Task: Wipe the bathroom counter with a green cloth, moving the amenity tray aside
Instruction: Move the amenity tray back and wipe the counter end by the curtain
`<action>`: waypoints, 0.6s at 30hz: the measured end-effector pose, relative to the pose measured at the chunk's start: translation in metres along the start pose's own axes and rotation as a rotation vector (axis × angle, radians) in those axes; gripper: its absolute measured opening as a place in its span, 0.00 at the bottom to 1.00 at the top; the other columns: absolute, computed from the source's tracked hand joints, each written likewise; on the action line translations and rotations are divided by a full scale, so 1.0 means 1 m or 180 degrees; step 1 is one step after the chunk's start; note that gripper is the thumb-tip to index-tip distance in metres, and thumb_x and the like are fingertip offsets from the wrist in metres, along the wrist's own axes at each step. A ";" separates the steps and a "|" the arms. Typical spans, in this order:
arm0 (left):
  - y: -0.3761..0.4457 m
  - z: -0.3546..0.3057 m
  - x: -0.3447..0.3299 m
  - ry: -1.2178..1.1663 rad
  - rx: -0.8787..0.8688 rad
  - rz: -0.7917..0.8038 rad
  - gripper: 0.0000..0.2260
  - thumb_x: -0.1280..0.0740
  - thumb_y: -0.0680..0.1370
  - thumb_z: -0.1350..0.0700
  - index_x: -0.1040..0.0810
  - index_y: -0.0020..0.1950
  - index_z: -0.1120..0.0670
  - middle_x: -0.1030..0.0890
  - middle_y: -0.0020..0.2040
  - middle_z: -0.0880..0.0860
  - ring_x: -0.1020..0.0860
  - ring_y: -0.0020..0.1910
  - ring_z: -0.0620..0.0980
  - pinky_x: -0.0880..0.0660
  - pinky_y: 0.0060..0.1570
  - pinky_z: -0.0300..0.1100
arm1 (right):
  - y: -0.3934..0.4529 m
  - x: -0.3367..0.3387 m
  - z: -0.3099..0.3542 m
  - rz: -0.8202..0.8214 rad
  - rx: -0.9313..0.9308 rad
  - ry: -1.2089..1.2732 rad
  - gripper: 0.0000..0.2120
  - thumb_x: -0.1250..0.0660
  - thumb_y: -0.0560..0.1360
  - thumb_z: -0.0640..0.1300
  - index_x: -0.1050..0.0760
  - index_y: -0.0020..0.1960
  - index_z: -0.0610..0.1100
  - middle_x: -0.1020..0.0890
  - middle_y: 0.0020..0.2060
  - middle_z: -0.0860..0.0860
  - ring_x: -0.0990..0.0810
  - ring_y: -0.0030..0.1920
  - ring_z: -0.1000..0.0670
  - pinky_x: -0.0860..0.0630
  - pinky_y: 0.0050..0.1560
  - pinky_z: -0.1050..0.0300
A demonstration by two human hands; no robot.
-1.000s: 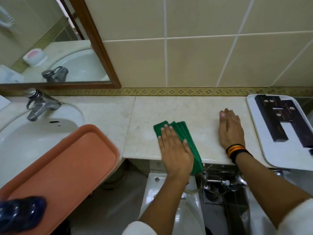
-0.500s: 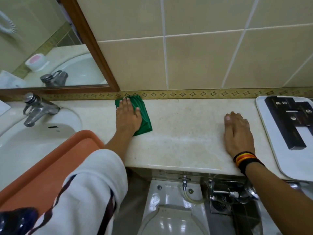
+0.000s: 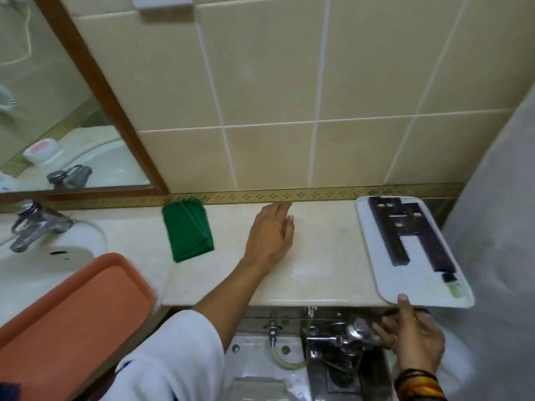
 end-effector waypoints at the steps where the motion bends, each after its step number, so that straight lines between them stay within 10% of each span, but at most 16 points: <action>1: 0.012 -0.018 -0.009 -0.0046 -0.0041 0.0019 0.19 0.42 0.86 0.52 0.27 0.75 0.56 0.23 0.72 0.55 0.28 0.72 0.55 0.34 0.73 0.47 | 0.009 0.001 0.011 -0.0005 0.0021 0.0069 0.25 0.24 0.74 0.47 0.24 0.63 0.30 0.17 0.51 0.35 0.16 0.48 0.37 0.16 0.30 0.52; 11: 0.100 -0.148 -0.114 0.0113 -0.0005 0.0801 0.23 0.46 0.87 0.48 0.23 0.70 0.62 0.23 0.68 0.62 0.29 0.69 0.62 0.31 0.70 0.53 | 0.070 0.049 0.050 -0.0795 0.0371 -0.0019 0.18 0.23 0.66 0.34 0.21 0.54 0.38 0.14 0.41 0.42 0.14 0.32 0.45 0.16 0.37 0.52; 18: 0.104 -0.183 -0.153 0.0338 0.0482 0.0931 0.26 0.49 0.87 0.45 0.19 0.66 0.60 0.26 0.72 0.62 0.30 0.70 0.62 0.31 0.70 0.54 | 0.102 0.082 0.073 -0.0642 0.0634 -0.0508 0.16 0.24 0.66 0.32 0.20 0.52 0.39 0.14 0.43 0.40 0.13 0.41 0.38 0.15 0.38 0.53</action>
Point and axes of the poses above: each hand's wrist, its own y-axis towards the middle knuckle, its own x-axis out of the back of the hand, z = x × y, the point moved 1 cm from there along y, towards the middle knuckle
